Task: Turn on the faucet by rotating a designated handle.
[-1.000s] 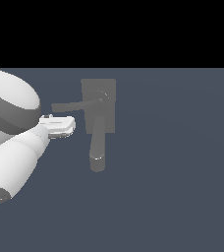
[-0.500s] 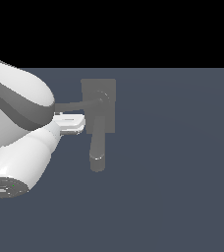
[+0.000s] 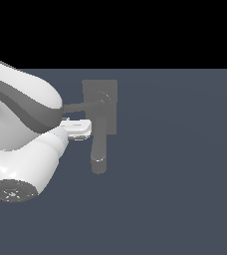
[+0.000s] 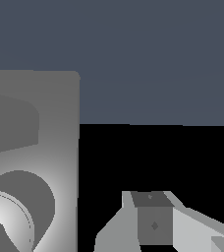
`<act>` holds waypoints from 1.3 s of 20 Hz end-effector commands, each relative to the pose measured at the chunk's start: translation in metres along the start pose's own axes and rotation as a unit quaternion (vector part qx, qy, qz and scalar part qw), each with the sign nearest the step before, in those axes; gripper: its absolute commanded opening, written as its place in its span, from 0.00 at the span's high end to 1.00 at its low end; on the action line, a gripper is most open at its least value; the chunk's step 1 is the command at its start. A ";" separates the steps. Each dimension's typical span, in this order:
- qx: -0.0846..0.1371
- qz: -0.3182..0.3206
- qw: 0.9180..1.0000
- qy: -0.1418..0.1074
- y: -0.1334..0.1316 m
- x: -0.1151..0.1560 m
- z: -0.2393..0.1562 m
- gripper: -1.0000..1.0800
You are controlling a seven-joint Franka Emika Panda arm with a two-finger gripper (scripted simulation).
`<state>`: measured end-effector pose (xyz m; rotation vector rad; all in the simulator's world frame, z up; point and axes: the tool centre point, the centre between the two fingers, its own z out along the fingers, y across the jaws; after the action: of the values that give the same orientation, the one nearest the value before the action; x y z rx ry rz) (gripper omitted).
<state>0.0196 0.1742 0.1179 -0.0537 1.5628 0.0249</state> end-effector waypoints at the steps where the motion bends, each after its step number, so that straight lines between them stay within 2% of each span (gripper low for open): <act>1: 0.000 -0.002 1.000 0.004 -0.001 0.003 -0.001 1.00; 5: 0.000 -0.002 1.000 0.003 -0.001 0.003 -0.001 1.00; 20: 0.000 -0.002 1.000 0.004 0.007 -0.060 -0.001 1.00; 22: 0.000 -0.003 1.000 0.007 0.006 -0.052 -0.001 1.00; 26: 0.000 -0.003 1.000 0.006 0.001 -0.068 -0.001 1.00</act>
<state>0.0182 0.1784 0.1783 -0.0597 1.5782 0.0188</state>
